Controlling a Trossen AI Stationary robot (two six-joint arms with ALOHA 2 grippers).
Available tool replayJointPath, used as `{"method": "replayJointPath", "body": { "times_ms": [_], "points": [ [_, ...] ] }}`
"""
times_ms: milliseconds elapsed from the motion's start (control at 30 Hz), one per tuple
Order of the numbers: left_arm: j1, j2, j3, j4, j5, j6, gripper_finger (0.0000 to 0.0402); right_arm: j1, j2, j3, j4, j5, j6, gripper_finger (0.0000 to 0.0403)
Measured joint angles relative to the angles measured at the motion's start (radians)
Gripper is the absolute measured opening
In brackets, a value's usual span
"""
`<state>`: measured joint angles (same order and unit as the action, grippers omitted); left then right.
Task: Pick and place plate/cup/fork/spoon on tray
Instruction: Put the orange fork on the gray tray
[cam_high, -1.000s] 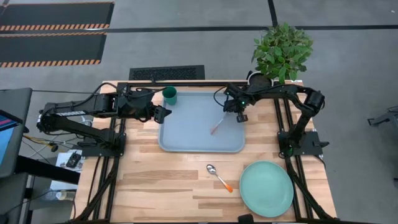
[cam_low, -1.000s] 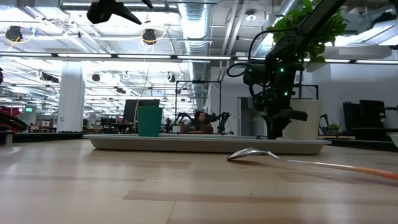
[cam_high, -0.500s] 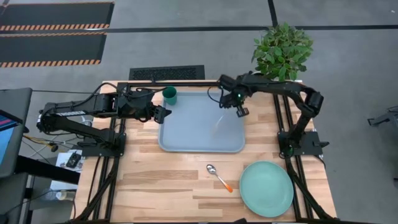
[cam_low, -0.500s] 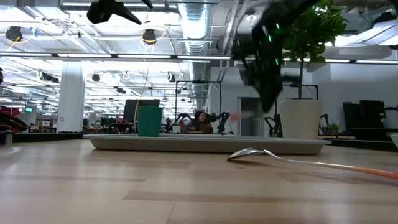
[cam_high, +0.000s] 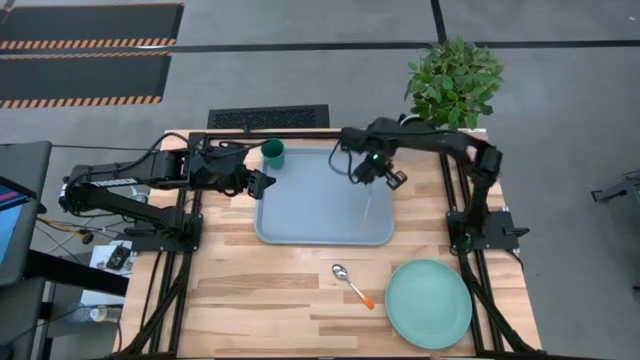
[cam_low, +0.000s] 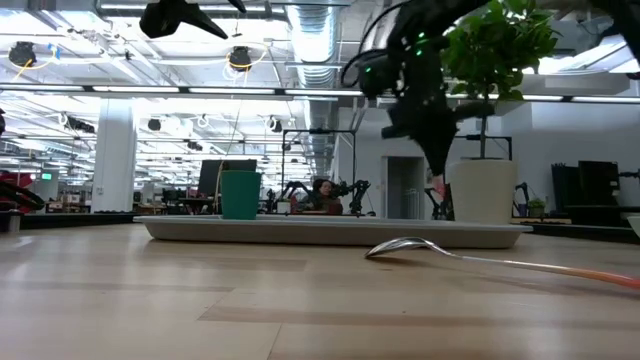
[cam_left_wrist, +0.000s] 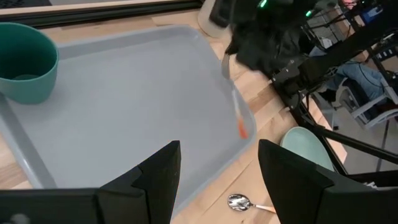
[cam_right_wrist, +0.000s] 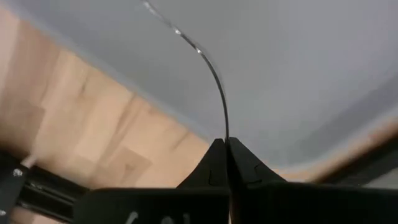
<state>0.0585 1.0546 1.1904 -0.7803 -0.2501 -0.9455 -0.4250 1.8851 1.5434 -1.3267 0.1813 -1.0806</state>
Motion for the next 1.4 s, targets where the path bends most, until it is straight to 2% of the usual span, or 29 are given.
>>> {"method": "replayJointPath", "body": {
  "times_ms": [133,300,700,967,1133,1233,1400],
  "points": [
    [0.000,0.000,0.000,0.001,0.000,0.000,0.0202,0.047,0.090,0.040,-0.003,0.007,0.001,0.0001],
    [0.000,0.000,0.000,0.001,-0.002,0.007,0.0202,0.059,0.153,0.075,0.016,0.072,-0.021,0.0001],
    [0.000,0.000,0.000,0.000,-0.020,0.033,0.0202,0.059,0.167,0.075,0.080,0.075,-0.042,0.0012],
    [0.000,0.000,0.000,0.000,-0.020,0.048,0.0202,0.059,0.167,0.075,0.151,0.049,0.001,0.0079],
    [0.000,0.000,0.000,0.000,-0.020,0.048,0.0202,0.059,0.167,0.075,0.208,0.047,0.027,0.0139],
    [0.000,0.000,0.000,-0.001,-0.020,0.048,0.0202,0.059,0.167,0.075,0.262,0.051,0.097,0.0178],
    [0.000,0.000,0.000,0.000,-0.020,0.048,0.0202,0.059,0.133,0.075,0.244,0.030,0.259,0.0225]
  ]
}}
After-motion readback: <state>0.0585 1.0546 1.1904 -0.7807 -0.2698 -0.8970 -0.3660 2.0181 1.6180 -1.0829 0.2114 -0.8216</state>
